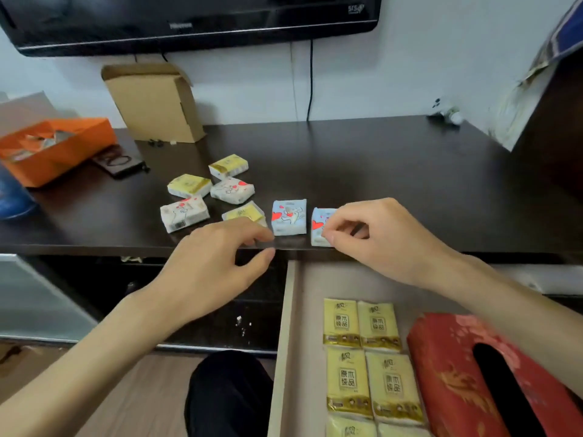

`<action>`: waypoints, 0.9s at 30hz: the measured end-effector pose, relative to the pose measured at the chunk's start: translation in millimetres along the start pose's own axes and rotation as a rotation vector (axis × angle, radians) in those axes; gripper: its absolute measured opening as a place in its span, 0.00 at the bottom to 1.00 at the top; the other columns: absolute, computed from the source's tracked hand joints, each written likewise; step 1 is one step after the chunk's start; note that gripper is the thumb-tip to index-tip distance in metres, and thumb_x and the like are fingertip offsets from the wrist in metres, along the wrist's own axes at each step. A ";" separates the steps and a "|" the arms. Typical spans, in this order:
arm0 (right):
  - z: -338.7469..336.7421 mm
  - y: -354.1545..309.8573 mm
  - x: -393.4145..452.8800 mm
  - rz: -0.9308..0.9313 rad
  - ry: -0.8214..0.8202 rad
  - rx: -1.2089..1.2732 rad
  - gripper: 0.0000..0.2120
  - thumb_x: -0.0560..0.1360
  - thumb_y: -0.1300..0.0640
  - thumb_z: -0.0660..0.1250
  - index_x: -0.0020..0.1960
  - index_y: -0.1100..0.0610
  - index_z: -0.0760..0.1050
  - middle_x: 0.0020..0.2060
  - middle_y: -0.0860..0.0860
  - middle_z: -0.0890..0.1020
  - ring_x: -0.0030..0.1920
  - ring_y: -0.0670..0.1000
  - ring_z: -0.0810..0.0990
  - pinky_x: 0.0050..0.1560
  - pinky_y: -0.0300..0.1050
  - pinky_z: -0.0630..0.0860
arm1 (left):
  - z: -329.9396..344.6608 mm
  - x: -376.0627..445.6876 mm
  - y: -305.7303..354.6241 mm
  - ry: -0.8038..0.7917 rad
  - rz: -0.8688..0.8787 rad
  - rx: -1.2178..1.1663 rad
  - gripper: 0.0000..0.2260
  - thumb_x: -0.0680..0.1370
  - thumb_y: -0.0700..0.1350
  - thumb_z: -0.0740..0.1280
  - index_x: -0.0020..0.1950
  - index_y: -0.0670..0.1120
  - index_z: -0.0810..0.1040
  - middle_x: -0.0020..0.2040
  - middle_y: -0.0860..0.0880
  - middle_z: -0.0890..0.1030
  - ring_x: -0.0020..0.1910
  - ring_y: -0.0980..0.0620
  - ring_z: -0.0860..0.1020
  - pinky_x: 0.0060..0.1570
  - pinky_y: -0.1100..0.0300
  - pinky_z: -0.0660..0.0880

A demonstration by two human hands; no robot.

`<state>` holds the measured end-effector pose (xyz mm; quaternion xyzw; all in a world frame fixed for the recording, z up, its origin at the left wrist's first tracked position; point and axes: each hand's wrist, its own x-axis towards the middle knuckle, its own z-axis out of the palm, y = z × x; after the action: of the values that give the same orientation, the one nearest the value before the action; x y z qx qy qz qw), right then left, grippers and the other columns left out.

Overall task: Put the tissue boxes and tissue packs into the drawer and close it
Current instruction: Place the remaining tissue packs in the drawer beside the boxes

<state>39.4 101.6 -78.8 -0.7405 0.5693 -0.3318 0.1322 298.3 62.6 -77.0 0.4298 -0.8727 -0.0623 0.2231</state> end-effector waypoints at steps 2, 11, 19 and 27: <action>9.9 -5.8 22.6 -0.049 0.004 0.001 0.05 0.78 0.53 0.70 0.47 0.49 0.85 0.45 0.41 0.85 0.49 0.43 0.81 0.49 0.54 0.79 | -7.0 4.5 -18.2 0.057 -0.048 0.006 0.13 0.76 0.59 0.64 0.57 0.58 0.80 0.48 0.63 0.80 0.48 0.63 0.78 0.48 0.53 0.79; 27.0 6.0 72.8 0.106 -0.329 -0.317 0.55 0.65 0.32 0.76 0.82 0.45 0.50 0.77 0.46 0.64 0.74 0.49 0.64 0.63 0.51 0.72 | 5.7 52.6 -39.8 -0.066 0.001 -0.005 0.21 0.76 0.55 0.69 0.69 0.54 0.74 0.68 0.55 0.75 0.67 0.55 0.72 0.63 0.54 0.72; 3.3 38.7 34.1 0.129 -0.272 -0.375 0.47 0.67 0.34 0.74 0.80 0.46 0.59 0.73 0.43 0.72 0.68 0.46 0.71 0.61 0.46 0.71 | 41.5 107.6 -19.9 -0.341 0.056 0.079 0.31 0.74 0.57 0.72 0.75 0.52 0.67 0.72 0.50 0.73 0.68 0.50 0.72 0.63 0.51 0.72; -33.6 31.5 -20.0 0.109 -0.167 -0.204 0.35 0.63 0.28 0.73 0.66 0.36 0.69 0.58 0.33 0.78 0.60 0.41 0.77 0.56 0.47 0.77 | 32.2 87.5 10.1 -0.226 0.161 0.067 0.31 0.68 0.66 0.72 0.67 0.57 0.72 0.61 0.55 0.78 0.58 0.53 0.77 0.52 0.50 0.78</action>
<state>-8.7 116.3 -78.6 -0.7431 0.6264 -0.2020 0.1209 230.2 -1.8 -73.3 0.3557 -0.9255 -0.0629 0.1134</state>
